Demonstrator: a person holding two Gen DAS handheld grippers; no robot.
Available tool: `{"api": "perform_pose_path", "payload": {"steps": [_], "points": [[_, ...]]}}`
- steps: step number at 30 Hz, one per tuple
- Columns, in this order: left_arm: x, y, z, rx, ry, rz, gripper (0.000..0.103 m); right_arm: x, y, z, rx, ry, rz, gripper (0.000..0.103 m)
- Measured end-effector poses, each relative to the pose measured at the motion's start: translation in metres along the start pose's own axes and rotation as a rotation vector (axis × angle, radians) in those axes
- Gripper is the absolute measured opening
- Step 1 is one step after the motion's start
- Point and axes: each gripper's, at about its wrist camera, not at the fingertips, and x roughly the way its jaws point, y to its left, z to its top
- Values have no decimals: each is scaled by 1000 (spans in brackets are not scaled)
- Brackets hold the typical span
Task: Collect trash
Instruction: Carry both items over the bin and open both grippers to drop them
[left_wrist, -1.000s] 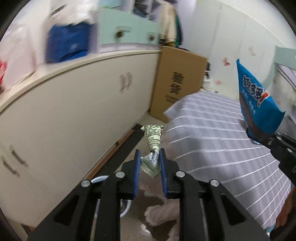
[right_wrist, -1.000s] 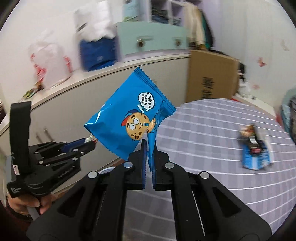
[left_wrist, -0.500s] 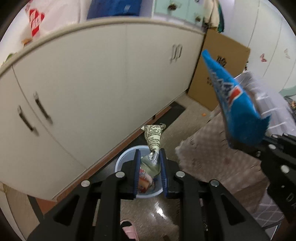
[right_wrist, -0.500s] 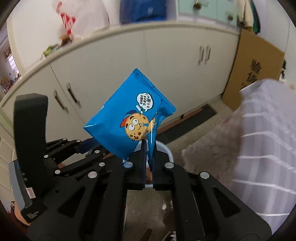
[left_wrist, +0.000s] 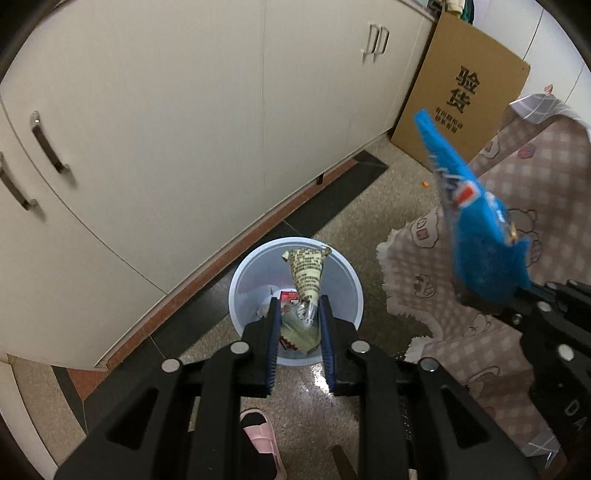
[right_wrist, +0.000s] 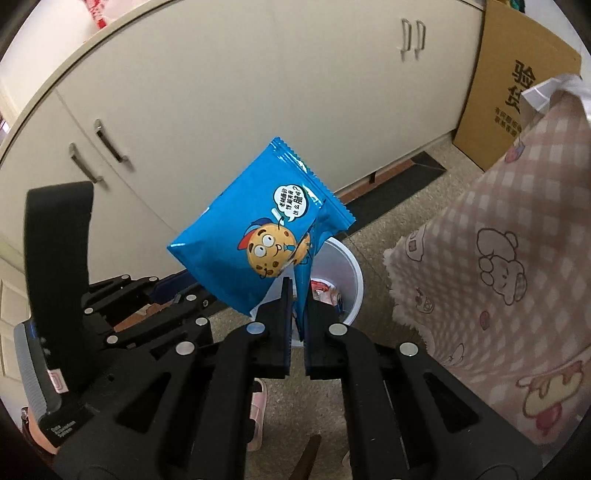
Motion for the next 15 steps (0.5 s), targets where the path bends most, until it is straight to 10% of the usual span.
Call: {"api": "perform_pose_path", "payload": {"steps": [6,10,15], "points": [[16,-7,10,-4,14,5,26,8,-18,7,39,-24,-20,5],[13,-10,7,-11,-10,32,62,12,-27,8,54,-20,-18,5],[13,-7,1,-17,-2,47,66,14,-28,5,56,-9,-15,5]]}}
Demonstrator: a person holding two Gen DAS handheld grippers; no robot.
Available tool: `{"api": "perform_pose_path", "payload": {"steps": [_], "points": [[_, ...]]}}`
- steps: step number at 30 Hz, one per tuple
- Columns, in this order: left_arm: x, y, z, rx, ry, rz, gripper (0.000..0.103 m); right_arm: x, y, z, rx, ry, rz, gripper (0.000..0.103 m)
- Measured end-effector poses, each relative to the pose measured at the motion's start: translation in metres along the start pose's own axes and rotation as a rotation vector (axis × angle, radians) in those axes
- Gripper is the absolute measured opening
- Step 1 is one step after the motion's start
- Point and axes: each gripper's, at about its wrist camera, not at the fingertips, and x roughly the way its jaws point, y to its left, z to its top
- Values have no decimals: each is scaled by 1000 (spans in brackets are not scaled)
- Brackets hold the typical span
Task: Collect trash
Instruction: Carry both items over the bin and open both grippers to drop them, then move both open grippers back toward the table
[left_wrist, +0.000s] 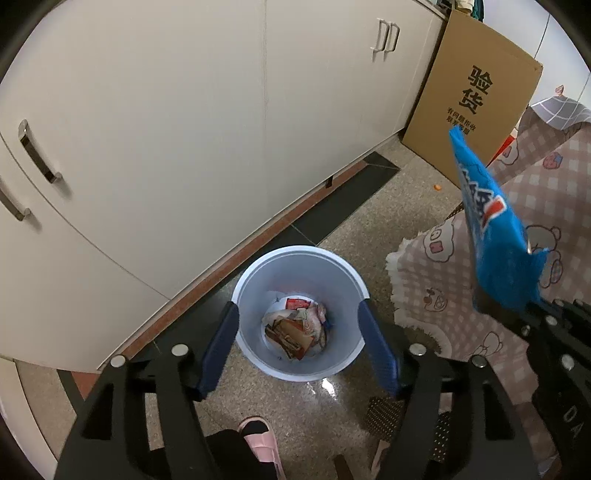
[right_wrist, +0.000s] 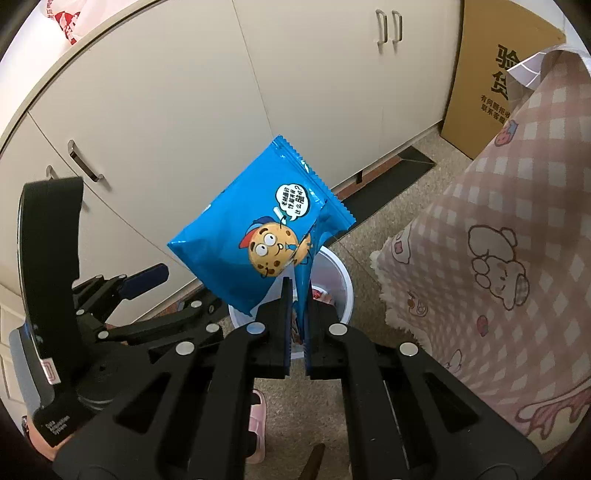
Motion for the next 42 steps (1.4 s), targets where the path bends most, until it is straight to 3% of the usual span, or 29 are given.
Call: {"api": "perform_pose_path", "payload": {"steps": [13,21,30,32,34,42], "points": [[4,21,-7,-43,28,20,70,16,22,-1,-36,41,3,5],[23,44,-15,-72,83,78,70,66,30,-1,-55,140,-1,5],[58,66,-21,-123,172,127,70,105,30,4,-28,184,36,6],[60,68,-23,-129,178,135,70,112,28,4,-16,193,39,18],[63,70,-23,-134,182,137,70,117,24,2,-1,197,43,48],[63,73,-24,-145,183,136,70,117,29,1,8,197,52,50]]}}
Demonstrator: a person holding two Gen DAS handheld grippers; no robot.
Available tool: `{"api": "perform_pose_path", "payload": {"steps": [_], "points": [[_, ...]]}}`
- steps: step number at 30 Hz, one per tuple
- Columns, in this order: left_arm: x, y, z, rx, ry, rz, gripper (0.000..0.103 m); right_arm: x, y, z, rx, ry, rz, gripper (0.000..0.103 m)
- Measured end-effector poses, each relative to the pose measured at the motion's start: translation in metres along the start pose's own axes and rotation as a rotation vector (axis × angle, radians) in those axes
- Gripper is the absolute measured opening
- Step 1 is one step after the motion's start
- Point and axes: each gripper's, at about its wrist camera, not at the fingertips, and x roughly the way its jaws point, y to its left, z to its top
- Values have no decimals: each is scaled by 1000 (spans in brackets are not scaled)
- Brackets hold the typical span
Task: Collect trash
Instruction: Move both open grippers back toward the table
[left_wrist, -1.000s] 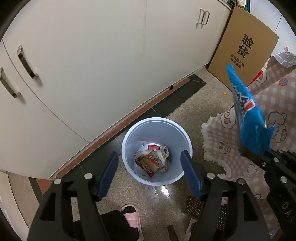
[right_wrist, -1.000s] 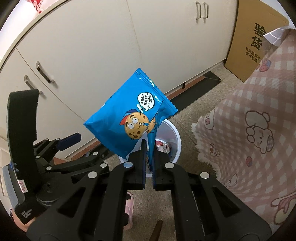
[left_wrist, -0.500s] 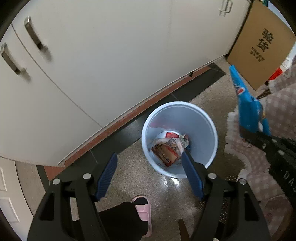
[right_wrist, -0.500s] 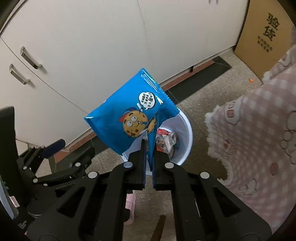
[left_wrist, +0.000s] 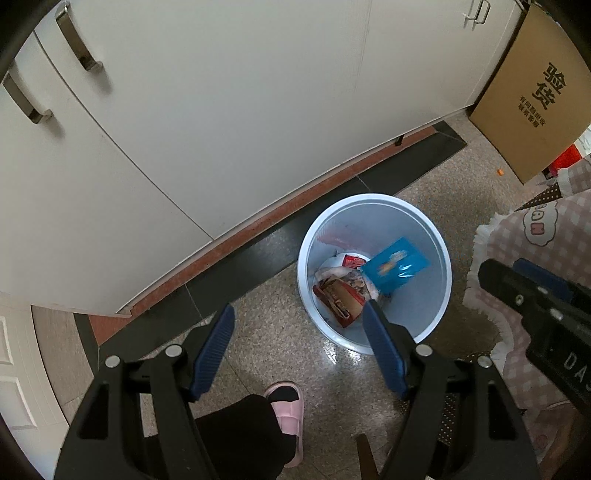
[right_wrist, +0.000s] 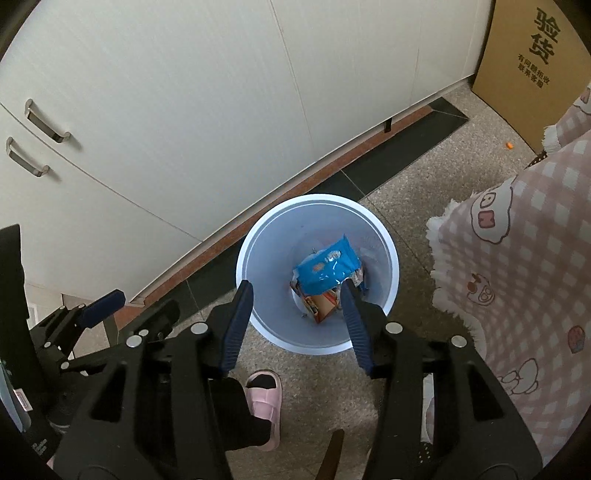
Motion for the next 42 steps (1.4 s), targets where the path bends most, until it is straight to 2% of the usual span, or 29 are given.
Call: {"api": "perform_pose_path", "payload": {"steps": [7,11,19,23,25,27,29,32,36,39,42], "points": [[-36,2,5,-25,-55,-26,70,-37,11,4,-14,-69,-8,53],[-80,5,8,-61,-138,-58,70,-76,21,6,-29,-141,-13,53],[-205,19,0,-173,-415,-99,74,-202,54,0,-112,-395,43,56],[-264,9,-6,-178,-535,-130,76,-272,54,-13,-128,-558,41,59],[-288,-9,-6,-151,-573,-159,77,-307,41,-23,-108,-641,12,63],[-308,-36,-5,-100,-591,-200,77,-336,20,-33,-74,-699,-10,63],[-323,-65,-5,-40,-591,-245,77,-359,-5,-42,-32,-730,-46,65],[-342,-122,-10,76,-574,-348,78,-392,-63,-61,62,-783,-120,67],[-356,-210,-14,235,-532,-439,78,-418,-134,-85,203,-818,-211,69],[-354,-273,-19,324,-484,-486,78,-436,-196,-110,339,-839,-302,73],[-352,-321,-24,377,-444,-523,78,-449,-249,-131,454,-849,-356,74]]}}
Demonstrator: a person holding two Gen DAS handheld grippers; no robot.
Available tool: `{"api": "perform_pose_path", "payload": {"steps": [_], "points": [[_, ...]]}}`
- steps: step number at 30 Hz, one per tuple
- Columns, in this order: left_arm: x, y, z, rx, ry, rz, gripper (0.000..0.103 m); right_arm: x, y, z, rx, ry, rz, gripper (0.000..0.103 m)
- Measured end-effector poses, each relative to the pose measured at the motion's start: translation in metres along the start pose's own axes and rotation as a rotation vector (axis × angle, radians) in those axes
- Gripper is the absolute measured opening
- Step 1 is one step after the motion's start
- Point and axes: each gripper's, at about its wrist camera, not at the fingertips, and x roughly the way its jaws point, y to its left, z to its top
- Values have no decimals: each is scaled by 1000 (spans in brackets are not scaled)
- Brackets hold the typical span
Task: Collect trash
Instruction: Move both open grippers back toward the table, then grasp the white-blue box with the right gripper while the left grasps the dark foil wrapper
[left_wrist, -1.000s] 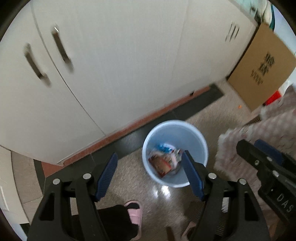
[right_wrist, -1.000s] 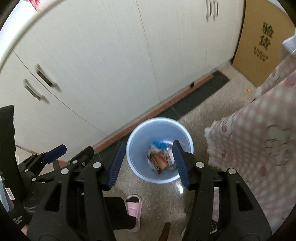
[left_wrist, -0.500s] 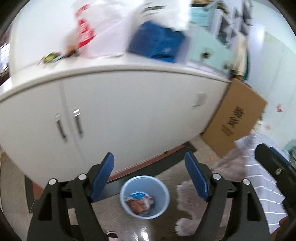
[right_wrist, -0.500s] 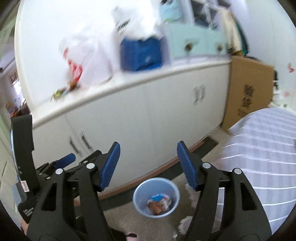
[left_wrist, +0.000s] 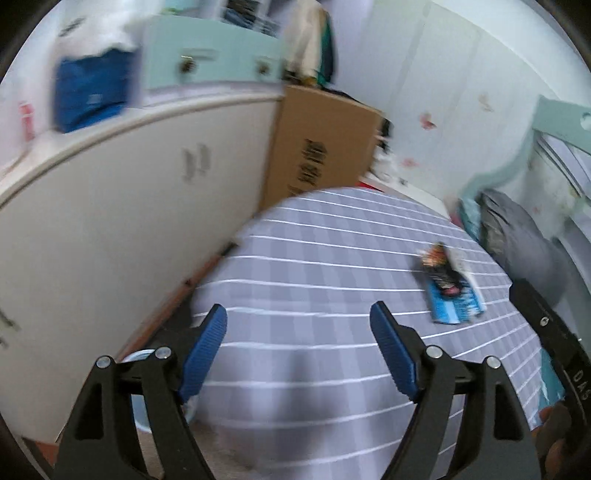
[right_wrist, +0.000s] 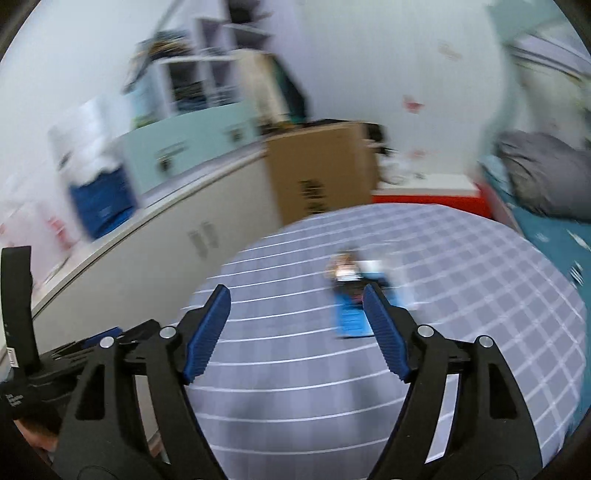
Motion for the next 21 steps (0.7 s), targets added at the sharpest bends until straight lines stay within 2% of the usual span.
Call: {"api": "perform_pose_path", "payload": {"steps": [5,9,14,21], "points": [[43,-64,11,60,48,-38,78,9,-74,7,103,8,-90,78],[74,-92,22,45,85,-63,78,22,-104,8,147,13,-121,79],[112,-122,31,36,116,-86,78,37,-124,5,197,28,-126,81],[148,-144,35,52,137,-95,78,55,-140,3,242,79,-93,81]]}}
